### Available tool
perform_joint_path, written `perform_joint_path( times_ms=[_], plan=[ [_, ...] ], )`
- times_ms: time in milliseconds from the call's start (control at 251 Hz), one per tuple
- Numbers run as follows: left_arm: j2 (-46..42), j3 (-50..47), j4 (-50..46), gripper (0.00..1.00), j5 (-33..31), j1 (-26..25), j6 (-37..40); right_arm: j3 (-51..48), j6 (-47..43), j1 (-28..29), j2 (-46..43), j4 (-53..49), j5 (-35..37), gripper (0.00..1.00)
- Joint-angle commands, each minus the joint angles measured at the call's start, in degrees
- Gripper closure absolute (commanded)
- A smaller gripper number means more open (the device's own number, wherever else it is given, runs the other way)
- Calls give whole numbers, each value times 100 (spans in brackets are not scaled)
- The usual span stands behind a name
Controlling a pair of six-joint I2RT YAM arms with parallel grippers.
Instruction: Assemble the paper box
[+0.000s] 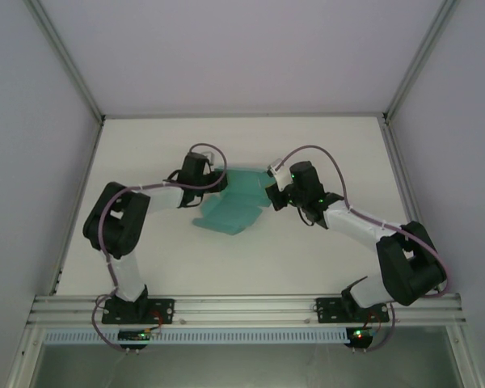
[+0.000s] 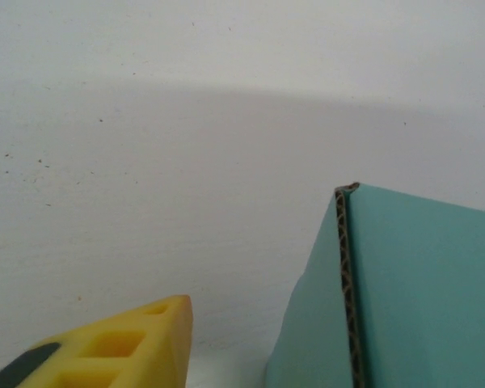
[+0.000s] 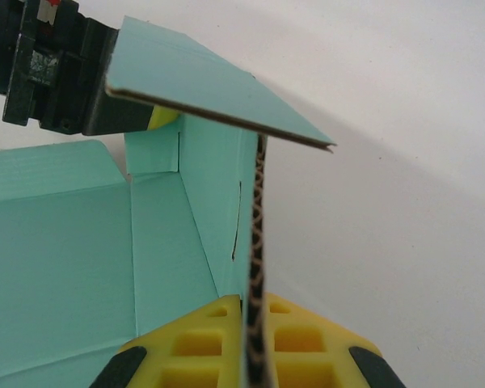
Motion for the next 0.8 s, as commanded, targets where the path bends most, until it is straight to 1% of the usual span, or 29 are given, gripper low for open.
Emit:
perform_joint_path(
  times_ms=[0, 76, 168, 227, 315, 367, 439, 491, 571, 611, 651, 698, 762, 794],
  plan=[
    [241, 330, -162, 64, -73, 23, 55, 53, -105, -12, 71, -650, 79, 100],
    [345, 385, -272, 71, -355, 7, 2, 62, -100, -3, 62, -659, 82, 100],
    [454, 472, -442, 77, -770, -48, 23, 72, -102, 11, 53, -647, 256, 100],
    [506, 542, -582, 82, -1059, -119, 80, 62, -112, 24, 36, -616, 346, 100],
    [597, 671, -924, 100, -1616, -200, 83, 20, -116, 23, -7, -617, 406, 100],
    [642, 736, -1143, 100, -1977, -219, 109, 6, -109, 22, -40, -638, 468, 100],
    [661, 772, -1462, 100, -2715, -251, 85, -10, -51, 16, -74, -651, 656, 100],
    [653, 827, -1779, 100, -3372, -258, 21, -15, -20, 5, -87, -636, 807, 100],
    [602, 834, -2029, 100, -3903, -268, -25, -15, 76, -15, -67, -603, 1005, 100],
    [529, 797, -2018, 100, -3930, -264, 6, -3, 142, -23, -61, -559, 1043, 100],
    [475, 713, -1897, 100, -3818, -275, 79, -4, 137, -34, -44, -524, 1013, 100],
    [350, 587, -1637, 100, -3563, -276, 199, -8, 191, -36, -22, -443, 1003, 100],
    [142, 380, -1234, 100, -2976, -296, 323, 13, 270, -48, 22, -378, 954, 100],
    [27, 296, -1062, 100, -2754, -314, 336, 35, 307, -58, 42, -367, 894, 95]
  ],
)
